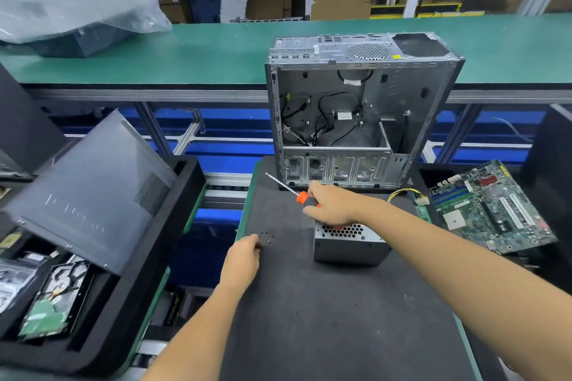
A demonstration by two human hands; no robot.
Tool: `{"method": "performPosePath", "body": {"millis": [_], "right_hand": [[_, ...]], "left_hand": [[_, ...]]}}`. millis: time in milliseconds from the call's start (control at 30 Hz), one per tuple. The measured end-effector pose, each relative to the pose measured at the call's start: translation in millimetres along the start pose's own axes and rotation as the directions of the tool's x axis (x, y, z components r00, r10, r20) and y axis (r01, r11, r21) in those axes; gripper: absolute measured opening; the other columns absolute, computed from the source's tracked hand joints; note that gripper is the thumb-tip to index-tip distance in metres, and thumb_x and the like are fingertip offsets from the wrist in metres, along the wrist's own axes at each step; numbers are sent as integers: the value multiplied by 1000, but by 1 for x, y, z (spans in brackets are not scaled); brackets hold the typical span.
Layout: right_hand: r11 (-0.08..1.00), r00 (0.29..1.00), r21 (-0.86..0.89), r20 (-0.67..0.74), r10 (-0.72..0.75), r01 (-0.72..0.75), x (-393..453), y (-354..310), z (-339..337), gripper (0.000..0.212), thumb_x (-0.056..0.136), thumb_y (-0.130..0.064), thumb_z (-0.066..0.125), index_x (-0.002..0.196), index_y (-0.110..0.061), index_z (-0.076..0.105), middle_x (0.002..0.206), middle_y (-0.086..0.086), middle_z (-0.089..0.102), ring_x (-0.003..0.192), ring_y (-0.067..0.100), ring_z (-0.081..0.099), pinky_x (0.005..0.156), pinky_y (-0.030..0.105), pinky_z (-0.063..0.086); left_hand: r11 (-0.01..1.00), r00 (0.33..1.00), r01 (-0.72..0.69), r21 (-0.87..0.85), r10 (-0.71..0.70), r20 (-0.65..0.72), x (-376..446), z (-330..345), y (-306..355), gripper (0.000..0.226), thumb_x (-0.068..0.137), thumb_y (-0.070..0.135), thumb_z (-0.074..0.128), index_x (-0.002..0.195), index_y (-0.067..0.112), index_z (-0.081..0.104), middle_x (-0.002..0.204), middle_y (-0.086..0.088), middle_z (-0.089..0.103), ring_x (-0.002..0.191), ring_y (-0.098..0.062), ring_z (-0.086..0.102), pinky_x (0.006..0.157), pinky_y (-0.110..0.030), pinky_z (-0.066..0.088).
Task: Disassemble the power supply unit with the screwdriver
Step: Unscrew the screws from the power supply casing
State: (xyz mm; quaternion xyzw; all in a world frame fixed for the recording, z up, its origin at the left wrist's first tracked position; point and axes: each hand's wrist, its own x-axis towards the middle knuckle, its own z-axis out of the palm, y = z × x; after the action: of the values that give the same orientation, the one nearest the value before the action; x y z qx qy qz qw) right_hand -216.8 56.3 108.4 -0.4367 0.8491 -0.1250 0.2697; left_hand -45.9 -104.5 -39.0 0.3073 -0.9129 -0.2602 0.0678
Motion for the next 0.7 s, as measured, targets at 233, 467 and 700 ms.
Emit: {"method": "performPosePath", "body": {"millis": [233,467,700], "right_hand": [[998,999,-65,-40,-4,2,-9,-2,-17,20,95,-34,49,96,-16,41,85,3,54,68,19,47,55,31,33],[999,982,-54,-189,-4,-6,-34,-5,-56,36,91,-42,54,107,-10,57,91,7,65,61,16,60,53,29,43],[996,972,-85,-236,-13,-7,-74,-4,-80,26,76,-39,68,63,-19,59,57,0,57,53,18,47,45,24,35]], "left_hand": [[975,997,73,-209,-70,22,-3,-13,0,19,87,-1,60,92,17,61,92,0,66,82,-11,63,83,-33,54],[937,973,-9,-348,-71,-218,9,-45,42,41,86,6,66,123,17,51,106,3,52,81,-8,51,72,-17,40],[946,932,-311,-88,285,-226,23,-57,132,41,96,17,52,136,19,45,128,-1,50,118,-18,45,91,-30,42]]}}
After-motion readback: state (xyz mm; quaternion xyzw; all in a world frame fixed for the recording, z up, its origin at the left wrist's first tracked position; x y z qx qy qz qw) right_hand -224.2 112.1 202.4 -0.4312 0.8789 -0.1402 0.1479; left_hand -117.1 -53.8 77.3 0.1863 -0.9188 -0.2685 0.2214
